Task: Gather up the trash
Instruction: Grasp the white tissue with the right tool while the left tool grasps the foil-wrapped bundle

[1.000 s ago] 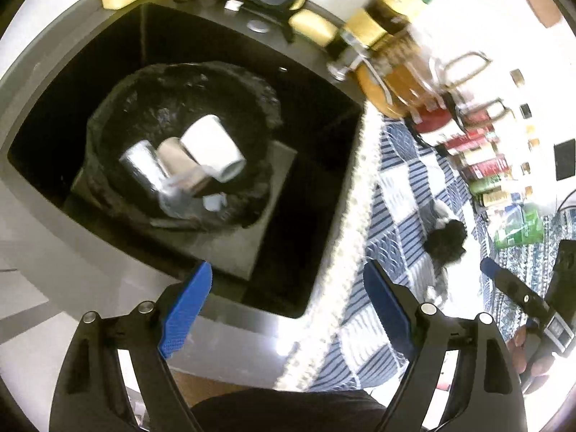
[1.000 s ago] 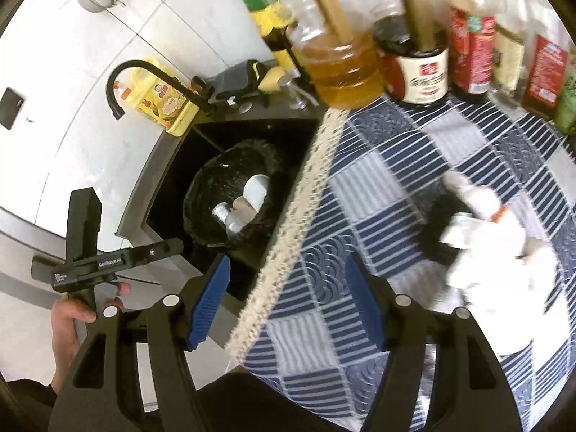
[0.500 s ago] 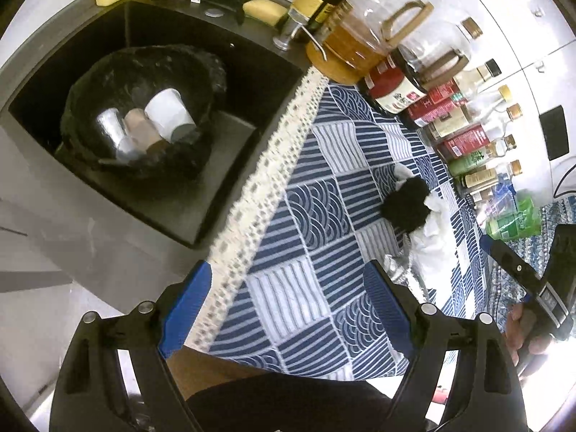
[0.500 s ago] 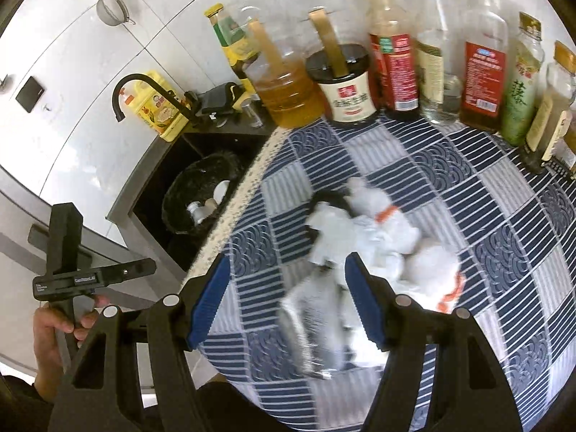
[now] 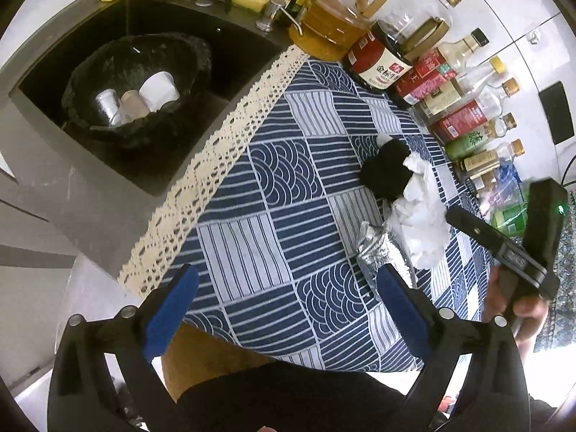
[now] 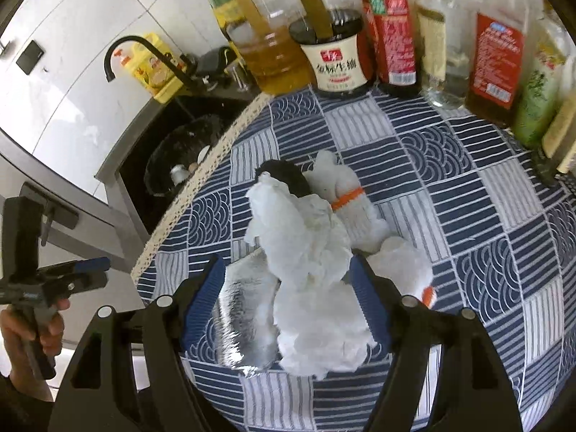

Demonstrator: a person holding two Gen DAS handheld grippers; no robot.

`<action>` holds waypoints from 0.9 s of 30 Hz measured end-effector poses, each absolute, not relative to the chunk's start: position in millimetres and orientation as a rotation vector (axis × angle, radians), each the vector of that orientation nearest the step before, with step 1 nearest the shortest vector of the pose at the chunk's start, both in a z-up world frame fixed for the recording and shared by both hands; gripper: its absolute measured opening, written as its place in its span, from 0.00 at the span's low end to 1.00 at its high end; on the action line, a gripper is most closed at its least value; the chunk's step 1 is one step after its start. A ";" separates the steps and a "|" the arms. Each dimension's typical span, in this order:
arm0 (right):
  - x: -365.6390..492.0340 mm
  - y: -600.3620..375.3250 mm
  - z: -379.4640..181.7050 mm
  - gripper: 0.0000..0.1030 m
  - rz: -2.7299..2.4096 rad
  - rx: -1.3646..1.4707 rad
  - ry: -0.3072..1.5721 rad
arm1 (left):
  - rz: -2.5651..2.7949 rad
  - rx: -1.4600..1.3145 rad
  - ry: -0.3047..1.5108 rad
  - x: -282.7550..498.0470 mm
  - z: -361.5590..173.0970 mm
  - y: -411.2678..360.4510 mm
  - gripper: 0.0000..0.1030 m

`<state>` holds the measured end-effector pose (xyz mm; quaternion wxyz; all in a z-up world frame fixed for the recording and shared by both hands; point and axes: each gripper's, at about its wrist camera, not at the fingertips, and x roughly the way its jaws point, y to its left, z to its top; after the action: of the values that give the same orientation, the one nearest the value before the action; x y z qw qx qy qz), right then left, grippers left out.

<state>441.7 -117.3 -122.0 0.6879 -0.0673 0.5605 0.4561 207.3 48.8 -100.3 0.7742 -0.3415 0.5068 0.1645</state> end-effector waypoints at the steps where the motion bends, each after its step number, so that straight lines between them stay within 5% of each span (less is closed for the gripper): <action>1: 442.4 -114.8 -124.6 0.69 1.025 -0.161 1.253 | 0.359 -0.740 1.103 207.9 -101.1 47.1 0.93; 14: 451.2 -106.3 -149.5 0.34 1.015 -0.234 1.277 | 0.348 -0.730 1.145 226.2 -109.0 36.3 0.93; 27: 455.6 -131.1 -111.2 0.27 1.023 -0.067 1.247 | 0.238 -0.643 1.205 252.3 -113.7 15.2 0.93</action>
<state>455.6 -131.1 -111.2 0.6914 -0.0300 0.5580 0.4579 252.3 15.2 -113.7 0.7692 -0.2964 0.5554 0.1098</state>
